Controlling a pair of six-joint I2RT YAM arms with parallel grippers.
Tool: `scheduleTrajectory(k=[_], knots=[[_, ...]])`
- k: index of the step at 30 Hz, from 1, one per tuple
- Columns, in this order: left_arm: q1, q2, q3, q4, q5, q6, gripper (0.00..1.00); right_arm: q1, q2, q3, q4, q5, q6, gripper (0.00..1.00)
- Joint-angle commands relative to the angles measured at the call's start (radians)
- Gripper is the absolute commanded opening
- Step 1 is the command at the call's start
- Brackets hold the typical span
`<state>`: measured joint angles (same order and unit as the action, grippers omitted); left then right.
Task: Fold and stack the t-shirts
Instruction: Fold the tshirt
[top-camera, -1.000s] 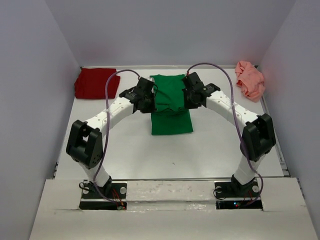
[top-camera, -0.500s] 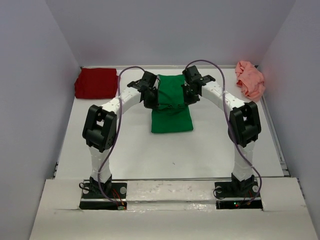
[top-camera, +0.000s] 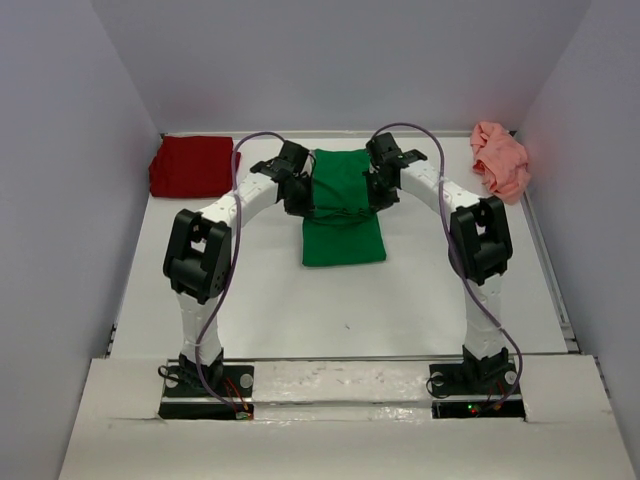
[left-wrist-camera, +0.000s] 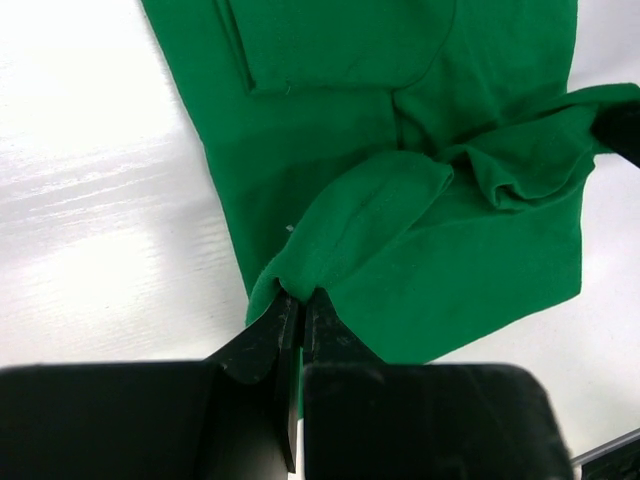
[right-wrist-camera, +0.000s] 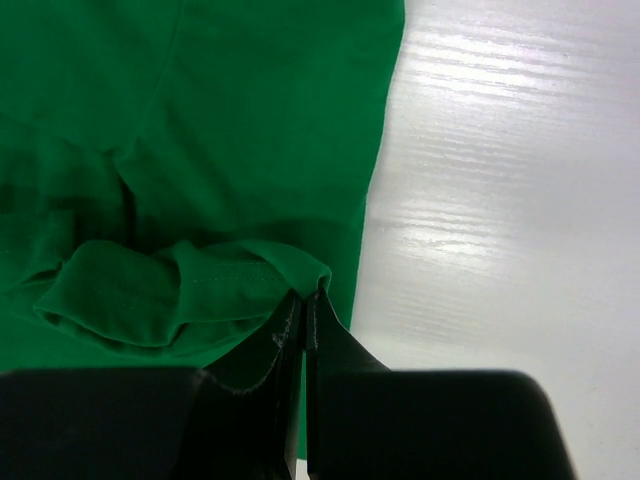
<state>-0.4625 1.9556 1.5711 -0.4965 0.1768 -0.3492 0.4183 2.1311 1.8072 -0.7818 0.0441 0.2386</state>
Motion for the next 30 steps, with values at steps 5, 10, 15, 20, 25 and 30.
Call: scheduleTrajectory(k=[5, 10, 15, 20, 25, 30], knots=[[0.008, 0.051, 0.038, 0.018, 0.043, 0.009, 0.00, -0.018, 0.024, 0.057, 0.000, -0.015, -0.024, 0.00], [0.008, 0.094, 0.058, 0.029, 0.056, 0.013, 0.00, -0.029, 0.050, 0.049, 0.027, -0.030, -0.028, 0.00], [0.012, 0.109, 0.069, 0.036, 0.040, 0.019, 0.00, -0.047, 0.093, 0.057, 0.042, -0.023, -0.038, 0.00], [0.019, 0.123, 0.064, 0.039, 0.024, 0.021, 0.00, -0.067, 0.115, 0.061, 0.062, -0.035, -0.048, 0.00], [0.019, 0.089, 0.027, 0.075, -0.025, 0.015, 0.00, -0.076, 0.116, 0.049, 0.102, -0.035, -0.090, 0.00], [0.016, 0.030, -0.022, 0.116, -0.075, 0.016, 0.19, -0.076, 0.113, 0.061, 0.111, -0.033, -0.110, 0.14]])
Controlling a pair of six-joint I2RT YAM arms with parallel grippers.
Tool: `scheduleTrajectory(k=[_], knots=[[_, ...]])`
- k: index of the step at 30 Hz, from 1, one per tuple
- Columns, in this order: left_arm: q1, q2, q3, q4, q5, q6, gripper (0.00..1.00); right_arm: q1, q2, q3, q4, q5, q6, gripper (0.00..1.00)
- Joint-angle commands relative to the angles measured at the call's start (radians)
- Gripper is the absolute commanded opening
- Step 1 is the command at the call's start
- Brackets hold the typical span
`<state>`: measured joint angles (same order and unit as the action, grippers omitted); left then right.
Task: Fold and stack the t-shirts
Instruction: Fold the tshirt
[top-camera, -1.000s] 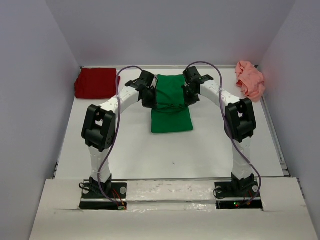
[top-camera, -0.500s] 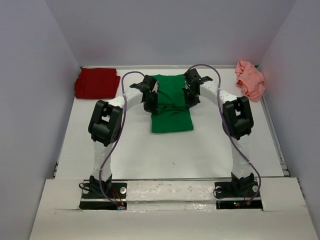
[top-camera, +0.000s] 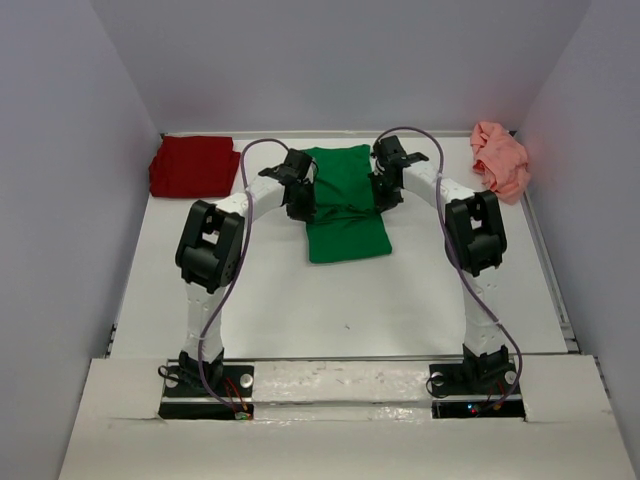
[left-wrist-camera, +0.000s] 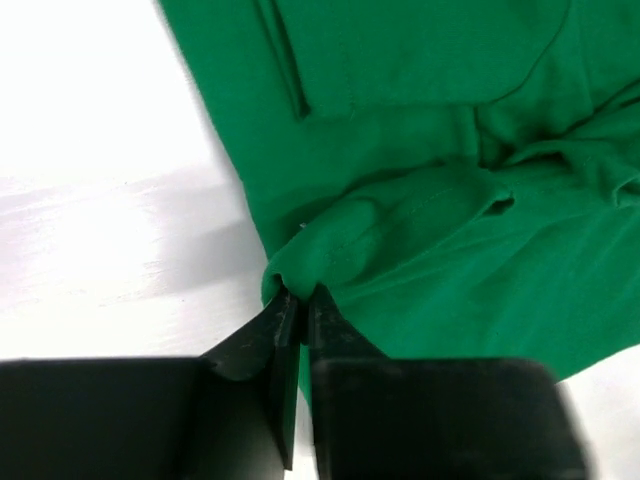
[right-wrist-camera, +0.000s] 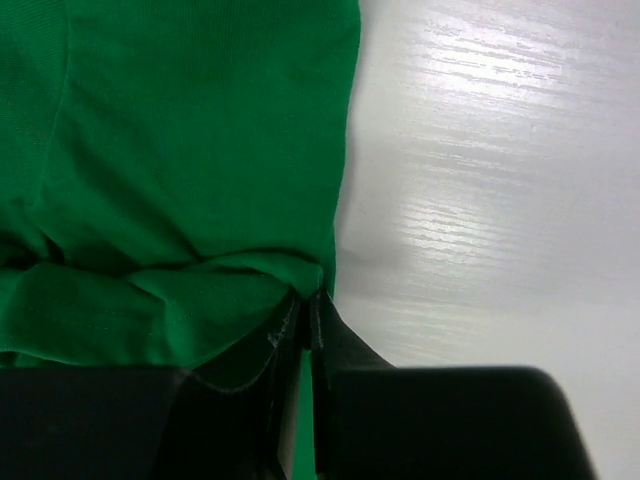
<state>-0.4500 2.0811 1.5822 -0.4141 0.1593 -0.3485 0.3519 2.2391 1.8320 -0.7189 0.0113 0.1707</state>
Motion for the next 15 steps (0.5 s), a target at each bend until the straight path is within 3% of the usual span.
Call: scheduleTrajectory(k=[1, 2, 3, 8, 15], knots=[[0.002, -0.104, -0.047, 0.035, -0.073, 0.016, 0.27, -0.010, 0.002, 0.047, 0.049, -0.001, -0.042, 0.16], [0.004, -0.113, -0.050, 0.035, -0.087, 0.016, 0.35, -0.010, -0.002, 0.053, 0.050, 0.001, -0.045, 0.18], [0.001, -0.131, -0.054, 0.034, -0.116, 0.013, 0.49, -0.010, -0.015, 0.059, 0.049, -0.002, -0.053, 0.27], [-0.003, -0.191, -0.054, 0.034, -0.196, 0.022, 0.71, -0.010, -0.067, 0.122, 0.035, 0.041, -0.074, 0.49], [-0.032, -0.314, -0.064, 0.031, -0.265, 0.036, 0.77, -0.010, -0.183, 0.095, 0.009, 0.021, -0.057, 0.52]])
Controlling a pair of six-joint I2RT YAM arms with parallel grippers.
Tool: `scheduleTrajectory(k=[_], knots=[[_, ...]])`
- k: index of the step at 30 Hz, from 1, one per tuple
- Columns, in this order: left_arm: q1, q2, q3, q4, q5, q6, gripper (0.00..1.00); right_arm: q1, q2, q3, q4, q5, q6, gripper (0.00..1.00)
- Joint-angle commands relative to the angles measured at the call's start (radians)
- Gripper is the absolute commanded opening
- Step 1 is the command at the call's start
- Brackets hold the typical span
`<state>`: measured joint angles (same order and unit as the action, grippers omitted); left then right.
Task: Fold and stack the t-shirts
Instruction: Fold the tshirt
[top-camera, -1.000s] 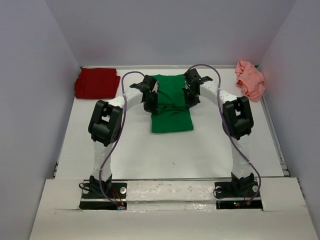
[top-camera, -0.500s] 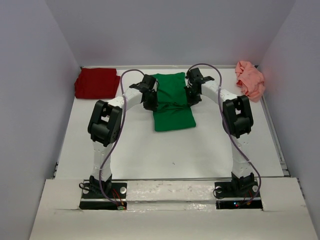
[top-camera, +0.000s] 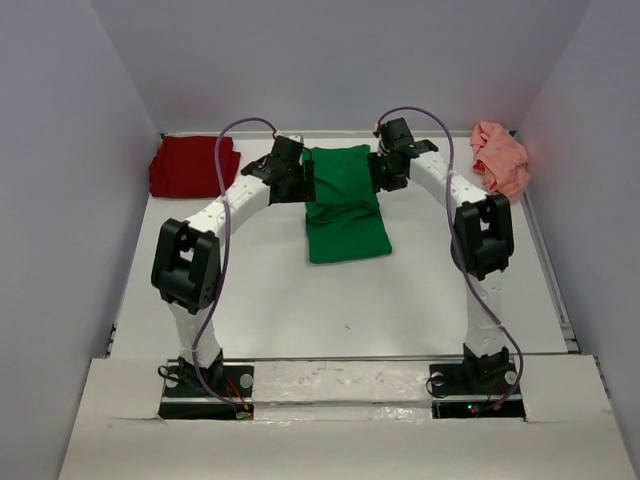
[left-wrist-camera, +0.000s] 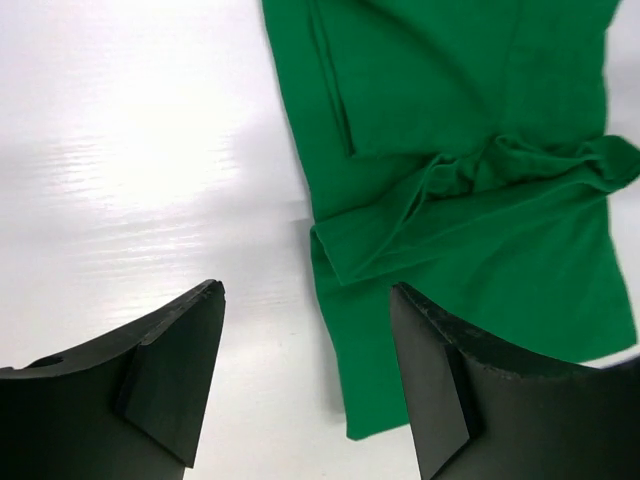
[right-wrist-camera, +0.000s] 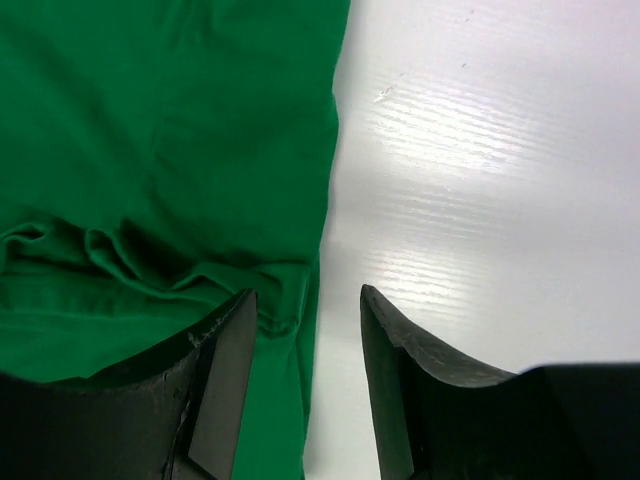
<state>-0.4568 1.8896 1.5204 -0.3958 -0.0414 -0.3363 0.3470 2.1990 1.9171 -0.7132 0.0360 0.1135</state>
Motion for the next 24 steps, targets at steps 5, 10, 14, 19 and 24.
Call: scheduleTrajectory(k=[5, 10, 14, 19, 24], knots=[[-0.081, -0.191, -0.066, 0.020, 0.009, -0.001, 0.67, 0.016, -0.292, -0.196, 0.009, -0.045, 0.060, 0.34], [-0.161, -0.129, -0.124, 0.074, 0.132, -0.061, 0.00, 0.064, -0.349, -0.354, 0.049, -0.079, 0.090, 0.00], [-0.212, -0.049, -0.149, 0.124, 0.186, -0.110, 0.00, 0.075, -0.325, -0.406, 0.080, -0.110, 0.104, 0.00], [-0.229, 0.015, -0.138, 0.155, 0.175, -0.125, 0.00, 0.075, -0.282, -0.420, 0.110, -0.114, 0.095, 0.00], [-0.229, 0.060, -0.109, 0.143, 0.152, -0.118, 0.00, 0.075, -0.245, -0.389, 0.118, -0.117, 0.086, 0.00]])
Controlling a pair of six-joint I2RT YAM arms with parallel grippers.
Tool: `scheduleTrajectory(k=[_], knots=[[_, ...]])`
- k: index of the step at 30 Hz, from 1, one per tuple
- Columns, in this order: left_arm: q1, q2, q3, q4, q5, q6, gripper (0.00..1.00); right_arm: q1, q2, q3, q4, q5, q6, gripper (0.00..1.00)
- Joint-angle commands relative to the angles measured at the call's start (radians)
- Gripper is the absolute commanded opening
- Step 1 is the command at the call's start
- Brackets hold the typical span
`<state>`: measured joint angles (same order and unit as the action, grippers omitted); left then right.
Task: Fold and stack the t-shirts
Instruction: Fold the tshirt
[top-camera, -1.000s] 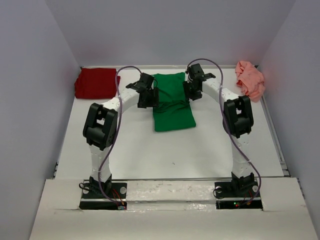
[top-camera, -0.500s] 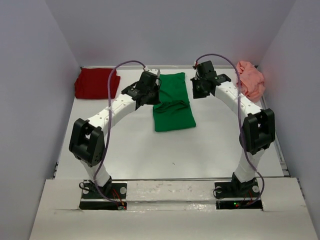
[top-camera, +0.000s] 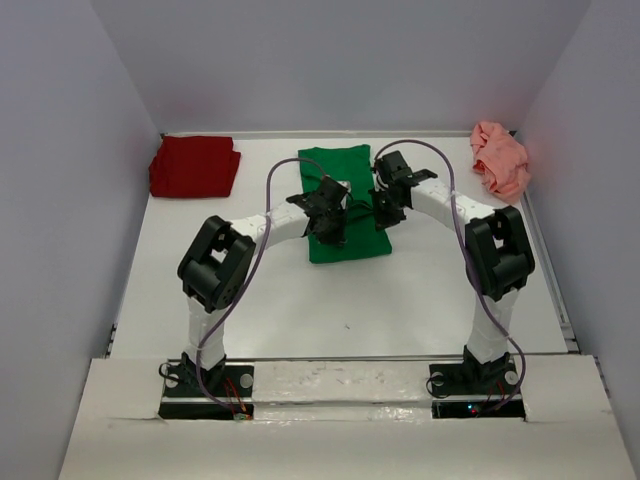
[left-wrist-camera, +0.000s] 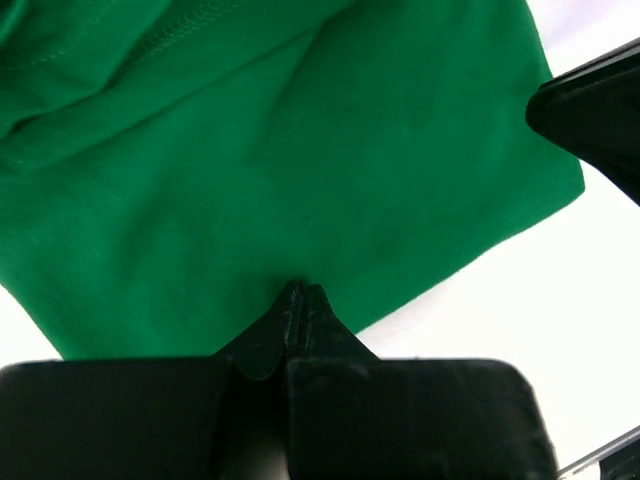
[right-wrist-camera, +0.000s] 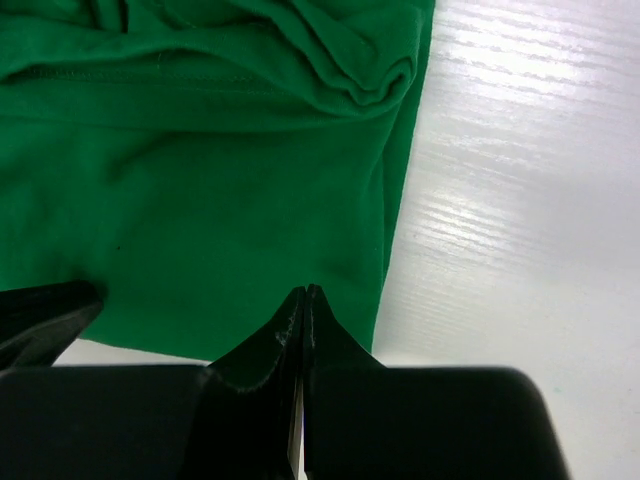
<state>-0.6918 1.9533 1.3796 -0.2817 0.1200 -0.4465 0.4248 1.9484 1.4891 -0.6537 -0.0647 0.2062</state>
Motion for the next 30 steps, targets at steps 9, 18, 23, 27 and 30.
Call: scheduleTrajectory(k=[9, 18, 23, 27, 30], knots=[[0.009, 0.032, 0.045, 0.019, 0.003, -0.003, 0.00, -0.003, 0.095, 0.065, 0.060, -0.020, -0.001, 0.00], [0.009, -0.008, -0.053, 0.044, 0.032, -0.020, 0.00, 0.006, 0.112, -0.010, 0.088, -0.012, 0.053, 0.00], [0.002, -0.088, -0.198, 0.085, 0.041, -0.049, 0.00, 0.028, 0.057, -0.101, 0.100, 0.006, 0.081, 0.00], [-0.023, -0.163, -0.298, 0.108, 0.029, -0.077, 0.00, 0.049, 0.005, -0.168, 0.109, 0.020, 0.108, 0.00], [-0.043, -0.218, -0.365, 0.124, 0.029, -0.104, 0.00, 0.074, -0.025, -0.204, 0.109, 0.028, 0.130, 0.00]])
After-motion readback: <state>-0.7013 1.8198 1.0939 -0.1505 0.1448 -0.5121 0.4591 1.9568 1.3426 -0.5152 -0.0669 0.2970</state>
